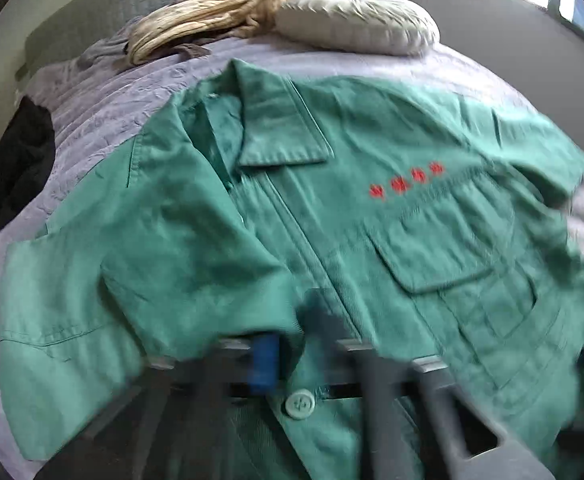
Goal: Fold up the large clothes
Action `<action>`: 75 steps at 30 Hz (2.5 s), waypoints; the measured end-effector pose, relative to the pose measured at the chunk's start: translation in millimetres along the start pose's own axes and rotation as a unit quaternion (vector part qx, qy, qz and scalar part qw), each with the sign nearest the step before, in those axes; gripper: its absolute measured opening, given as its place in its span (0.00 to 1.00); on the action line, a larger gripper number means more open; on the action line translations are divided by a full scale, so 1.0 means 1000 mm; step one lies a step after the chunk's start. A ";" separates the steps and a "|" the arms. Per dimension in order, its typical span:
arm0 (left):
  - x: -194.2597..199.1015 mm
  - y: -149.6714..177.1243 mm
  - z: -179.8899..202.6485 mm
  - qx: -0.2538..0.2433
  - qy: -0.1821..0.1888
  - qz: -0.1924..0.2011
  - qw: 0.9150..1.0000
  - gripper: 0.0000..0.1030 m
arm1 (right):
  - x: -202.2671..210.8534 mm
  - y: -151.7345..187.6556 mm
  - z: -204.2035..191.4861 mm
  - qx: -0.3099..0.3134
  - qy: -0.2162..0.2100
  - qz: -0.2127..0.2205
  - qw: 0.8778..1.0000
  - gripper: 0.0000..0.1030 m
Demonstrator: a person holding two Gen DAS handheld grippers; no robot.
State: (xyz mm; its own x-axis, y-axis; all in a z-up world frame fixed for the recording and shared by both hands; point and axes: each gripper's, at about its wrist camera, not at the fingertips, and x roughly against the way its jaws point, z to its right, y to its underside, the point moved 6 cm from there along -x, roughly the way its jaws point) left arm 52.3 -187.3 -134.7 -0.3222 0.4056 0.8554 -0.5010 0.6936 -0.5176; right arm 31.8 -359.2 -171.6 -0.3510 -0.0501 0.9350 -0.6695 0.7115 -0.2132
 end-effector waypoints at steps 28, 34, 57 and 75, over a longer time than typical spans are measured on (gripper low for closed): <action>0.064 0.158 -0.244 0.272 -0.266 -0.041 0.924 0.97 | -0.065 -0.122 -0.136 0.157 0.053 0.125 0.978 0.04; 0.070 0.150 -0.235 0.197 -0.238 -0.049 0.950 0.97 | -0.062 -0.134 -0.017 -0.130 -0.054 0.079 0.987 0.07; 0.014 0.122 -0.245 0.223 -0.205 -0.062 0.951 0.97 | -0.062 -0.146 -0.120 0.094 -0.002 0.143 0.985 0.09; 0.018 0.120 -0.260 0.196 -0.267 -0.083 0.940 0.97 | -0.093 -0.106 -0.094 0.049 -0.071 0.037 0.996 0.10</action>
State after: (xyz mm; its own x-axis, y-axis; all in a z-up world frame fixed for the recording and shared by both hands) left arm 195.1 57.5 -176.0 -0.5180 -0.1193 0.8470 -0.8040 0.4058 -0.4346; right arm 197.2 -364.6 -209.4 -0.4862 -0.1041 0.8676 -0.6970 0.6450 -0.3132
